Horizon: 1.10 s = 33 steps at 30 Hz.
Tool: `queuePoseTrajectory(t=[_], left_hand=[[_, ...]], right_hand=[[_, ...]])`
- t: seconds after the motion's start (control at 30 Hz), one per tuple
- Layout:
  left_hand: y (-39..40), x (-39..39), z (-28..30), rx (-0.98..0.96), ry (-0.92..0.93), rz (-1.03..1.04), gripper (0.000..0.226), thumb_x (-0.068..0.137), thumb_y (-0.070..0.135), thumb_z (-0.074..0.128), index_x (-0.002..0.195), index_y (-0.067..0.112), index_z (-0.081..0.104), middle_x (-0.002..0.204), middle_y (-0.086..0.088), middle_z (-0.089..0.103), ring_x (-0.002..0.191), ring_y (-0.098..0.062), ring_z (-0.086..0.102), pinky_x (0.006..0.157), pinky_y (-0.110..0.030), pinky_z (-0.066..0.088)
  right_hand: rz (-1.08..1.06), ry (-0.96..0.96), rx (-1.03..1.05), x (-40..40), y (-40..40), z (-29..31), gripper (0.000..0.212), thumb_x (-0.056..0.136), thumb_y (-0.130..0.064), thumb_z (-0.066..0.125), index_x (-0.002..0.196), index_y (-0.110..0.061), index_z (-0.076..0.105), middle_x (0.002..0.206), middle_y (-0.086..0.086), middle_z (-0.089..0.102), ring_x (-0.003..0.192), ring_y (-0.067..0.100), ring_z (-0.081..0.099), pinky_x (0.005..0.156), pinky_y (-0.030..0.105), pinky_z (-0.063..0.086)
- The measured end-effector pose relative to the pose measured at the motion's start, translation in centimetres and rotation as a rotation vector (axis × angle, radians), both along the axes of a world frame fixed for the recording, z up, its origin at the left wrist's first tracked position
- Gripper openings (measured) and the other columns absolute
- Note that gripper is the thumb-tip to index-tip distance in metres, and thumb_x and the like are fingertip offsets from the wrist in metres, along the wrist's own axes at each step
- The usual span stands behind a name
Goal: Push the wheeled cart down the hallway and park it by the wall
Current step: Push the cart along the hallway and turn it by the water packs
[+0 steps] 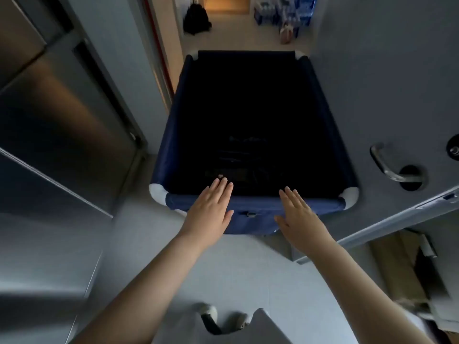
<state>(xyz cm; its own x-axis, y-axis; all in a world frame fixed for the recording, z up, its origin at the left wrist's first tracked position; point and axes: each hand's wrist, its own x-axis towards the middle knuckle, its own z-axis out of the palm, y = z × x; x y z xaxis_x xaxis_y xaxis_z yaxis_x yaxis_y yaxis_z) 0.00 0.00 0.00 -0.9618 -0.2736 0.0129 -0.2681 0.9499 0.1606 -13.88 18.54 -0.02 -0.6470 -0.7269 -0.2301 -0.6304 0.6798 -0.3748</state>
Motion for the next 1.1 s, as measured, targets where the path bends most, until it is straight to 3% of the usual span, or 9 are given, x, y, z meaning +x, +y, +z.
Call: queuePoseTrajectory(t=[0.2,0.3,0.4,0.53,0.67,0.77,0.97,1.1], left_hand=[[-0.2,-0.7,-4.6,0.008,-0.07,-0.012,0.053,0.1,0.021,0.034,0.147,0.009,0.013,0.157,-0.01,0.013,0.144,-0.023,0.01,0.117,-0.032,0.01],[-0.6,-1.2,-6.2,0.031,-0.034,-0.025,0.051,0.097,0.009,0.04,0.145,0.008,0.022,0.154,-0.01,0.025,0.142,-0.023,0.02,0.115,-0.033,0.016],[-1.0,-1.5,-7.8,0.051,-0.087,-0.01,0.051,0.098,0.012,0.04,0.145,0.008,0.022,0.154,-0.01,0.026,0.142,-0.024,0.021,0.115,-0.035,0.02],[-1.5,-0.8,-9.2,0.032,-0.153,-0.016,0.061,0.094,0.005,0.042,0.147,0.009,0.013,0.157,-0.007,0.011,0.144,-0.025,0.01,0.117,-0.039,0.015],[-1.6,-1.0,-9.1,0.029,-0.113,-0.035,0.069,0.076,-0.003,0.064,0.139,0.004,0.037,0.148,-0.012,0.038,0.135,-0.031,0.035,0.108,-0.047,0.034],[-2.7,-1.5,-9.1,0.033,-0.107,-0.067,0.07,0.069,-0.003,0.069,0.135,0.004,0.044,0.143,-0.012,0.045,0.13,-0.031,0.042,0.103,-0.049,0.041],[-5.3,-3.6,-9.4,0.041,-0.115,-0.109,0.074,0.069,-0.007,0.065,0.138,0.005,0.04,0.146,-0.01,0.041,0.134,-0.03,0.037,0.107,-0.048,0.034],[-7.3,-5.7,-10.2,0.037,-0.15,-0.114,0.074,0.084,-0.004,0.046,0.147,0.011,0.011,0.157,-0.005,0.01,0.144,-0.027,0.005,0.116,-0.04,0.006]], right_hand=[[0.075,0.001,0.092,-1.4,-0.6,-4.1,0.063,0.098,-0.029,0.039,0.146,-0.012,0.002,0.158,0.008,0.0,0.145,0.022,-0.003,0.118,0.036,0.008],[0.059,0.038,0.026,-2.3,-1.2,-5.4,0.06,0.097,-0.025,0.043,0.146,-0.017,0.01,0.158,0.005,0.006,0.145,0.02,0.001,0.117,0.037,0.014],[0.058,0.038,0.009,-2.5,-1.7,-6.8,0.058,0.096,-0.02,0.044,0.145,-0.019,0.013,0.158,0.004,0.011,0.145,0.019,0.004,0.115,0.037,0.019],[0.146,0.122,0.12,-2.2,-1.3,-8.8,0.067,0.095,-0.013,0.04,0.145,-0.016,-0.005,0.158,0.008,-0.005,0.145,0.024,-0.007,0.119,0.036,0.007],[0.174,0.224,0.173,-2.2,-1.2,-9.7,0.077,0.094,-0.006,0.036,0.136,-0.016,-0.027,0.156,0.01,-0.014,0.144,0.025,-0.013,0.119,0.036,0.001],[0.163,0.263,0.169,-2.5,-1.7,-10.2,0.082,0.093,-0.003,0.036,0.131,-0.017,-0.035,0.156,0.01,-0.017,0.143,0.025,-0.015,0.119,0.035,0.0],[0.167,0.264,0.183,-4.6,-3.5,-10.8,0.095,0.081,0.01,0.038,0.129,-0.018,-0.039,0.156,0.01,-0.016,0.143,0.026,-0.016,0.119,0.036,0.002],[0.207,0.264,0.236,-7.5,-5.5,-10.5,0.091,0.079,0.011,0.036,0.134,-0.016,-0.032,0.156,0.01,-0.015,0.143,0.026,-0.013,0.117,0.034,0.004]])
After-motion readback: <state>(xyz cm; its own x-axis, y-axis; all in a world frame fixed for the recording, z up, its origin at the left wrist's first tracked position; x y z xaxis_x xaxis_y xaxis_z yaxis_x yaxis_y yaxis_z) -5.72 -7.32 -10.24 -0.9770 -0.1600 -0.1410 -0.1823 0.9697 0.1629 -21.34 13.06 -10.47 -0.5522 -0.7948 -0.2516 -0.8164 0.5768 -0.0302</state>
